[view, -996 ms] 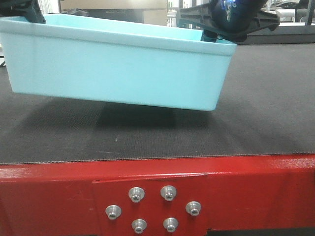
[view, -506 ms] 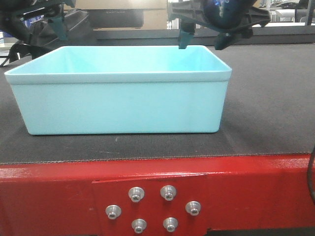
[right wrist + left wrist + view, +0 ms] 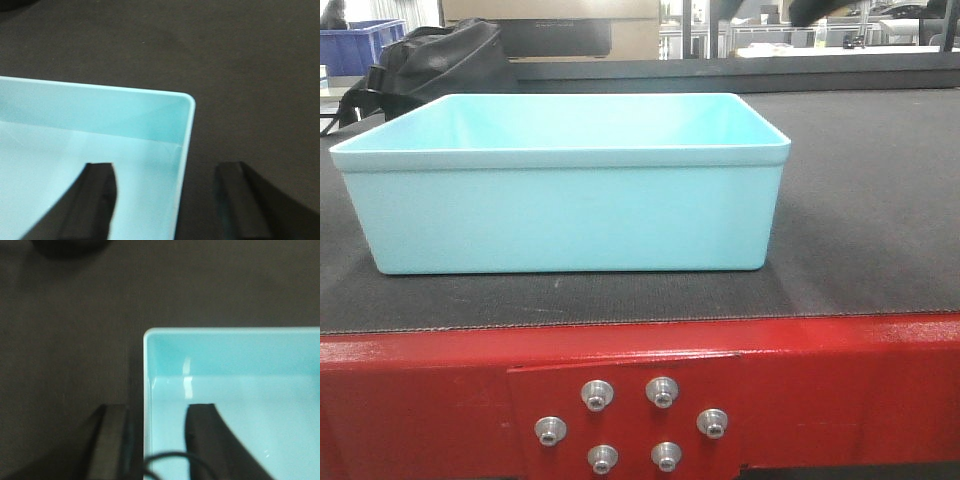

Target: Fetch blue bin and place on conveyor start

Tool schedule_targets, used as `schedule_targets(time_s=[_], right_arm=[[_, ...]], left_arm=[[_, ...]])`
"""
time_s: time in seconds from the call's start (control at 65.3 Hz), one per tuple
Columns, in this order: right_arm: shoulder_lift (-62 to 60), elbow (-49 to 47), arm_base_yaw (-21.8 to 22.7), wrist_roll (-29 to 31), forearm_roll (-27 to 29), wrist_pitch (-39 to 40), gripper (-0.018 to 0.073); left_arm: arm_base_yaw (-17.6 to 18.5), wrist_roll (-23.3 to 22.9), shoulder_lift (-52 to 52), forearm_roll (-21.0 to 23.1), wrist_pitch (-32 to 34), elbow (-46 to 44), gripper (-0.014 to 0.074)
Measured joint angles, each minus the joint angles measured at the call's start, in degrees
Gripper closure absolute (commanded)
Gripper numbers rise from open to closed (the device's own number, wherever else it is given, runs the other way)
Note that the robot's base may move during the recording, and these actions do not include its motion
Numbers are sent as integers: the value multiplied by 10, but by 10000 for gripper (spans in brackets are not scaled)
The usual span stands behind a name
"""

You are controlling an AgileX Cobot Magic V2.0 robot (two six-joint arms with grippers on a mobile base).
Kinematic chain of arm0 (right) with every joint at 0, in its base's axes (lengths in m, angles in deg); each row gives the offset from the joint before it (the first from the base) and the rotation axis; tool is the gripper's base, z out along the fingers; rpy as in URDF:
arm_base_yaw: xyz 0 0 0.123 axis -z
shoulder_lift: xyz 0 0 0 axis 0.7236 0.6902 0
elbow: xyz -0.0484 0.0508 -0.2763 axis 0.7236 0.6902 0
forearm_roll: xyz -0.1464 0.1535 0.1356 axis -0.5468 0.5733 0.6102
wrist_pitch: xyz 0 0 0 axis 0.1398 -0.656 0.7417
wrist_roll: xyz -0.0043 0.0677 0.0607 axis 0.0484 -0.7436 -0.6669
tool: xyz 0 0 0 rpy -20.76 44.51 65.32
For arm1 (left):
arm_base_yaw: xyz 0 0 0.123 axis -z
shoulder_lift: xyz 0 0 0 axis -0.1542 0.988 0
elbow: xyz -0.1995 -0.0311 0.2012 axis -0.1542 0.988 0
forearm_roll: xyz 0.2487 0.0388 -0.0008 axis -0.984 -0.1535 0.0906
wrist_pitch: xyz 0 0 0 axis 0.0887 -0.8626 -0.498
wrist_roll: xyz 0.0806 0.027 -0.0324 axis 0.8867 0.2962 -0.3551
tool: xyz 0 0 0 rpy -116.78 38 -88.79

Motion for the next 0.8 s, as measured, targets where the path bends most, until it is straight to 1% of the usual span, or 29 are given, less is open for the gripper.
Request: schedule_targets(time_s=[0.031, 0.046, 0.061, 0.077, 0.107, 0.123, 0.23, 0.383, 0.49, 0.628, 0.674, 0.735, 0.797], right_arm=[[-8, 0, 0, 0, 0, -12, 483], [-11, 0, 0, 0, 0, -17, 538], [-17, 0, 0, 0, 0, -26, 573], [-20, 0, 0, 0, 0, -31, 628], [-28, 0, 0, 0, 0, -43, 715], [-30, 0, 0, 0, 0, -48, 725], [-44, 2, 0, 0, 0, -68, 721], [-59, 42, 0, 0, 0, -55, 721], [-84, 91, 0, 1, 0, 2, 721], [-130, 161, 0, 1, -1, 102, 721], [-150, 190, 0, 1, -2, 136, 721], [-174, 223, 0, 1, -3, 174, 721], [-198, 255, 0, 1, -7, 198, 721]], left_arm=[[0, 0, -12, 0, -3, -1, 606], [0, 0, -18, 0, -5, -1, 632], [0, 0, -24, -1, -5, -1, 659], [0, 0, -33, -1, -6, -1, 701], [0, 0, -46, -2, -7, 0, 706], [0, 0, -51, -2, -7, 2, 707], [0, 0, -84, -4, 2, 33, 707], [0, -1, -122, 4, 33, 110, 707], [0, -1, -150, 21, 72, 170, 707], [0, -1, -192, 54, 159, 253, 707], [0, -1, -210, 68, 199, 284, 707], [0, -1, -231, 78, 236, 314, 707], [0, -1, -251, 83, 258, 338, 707]])
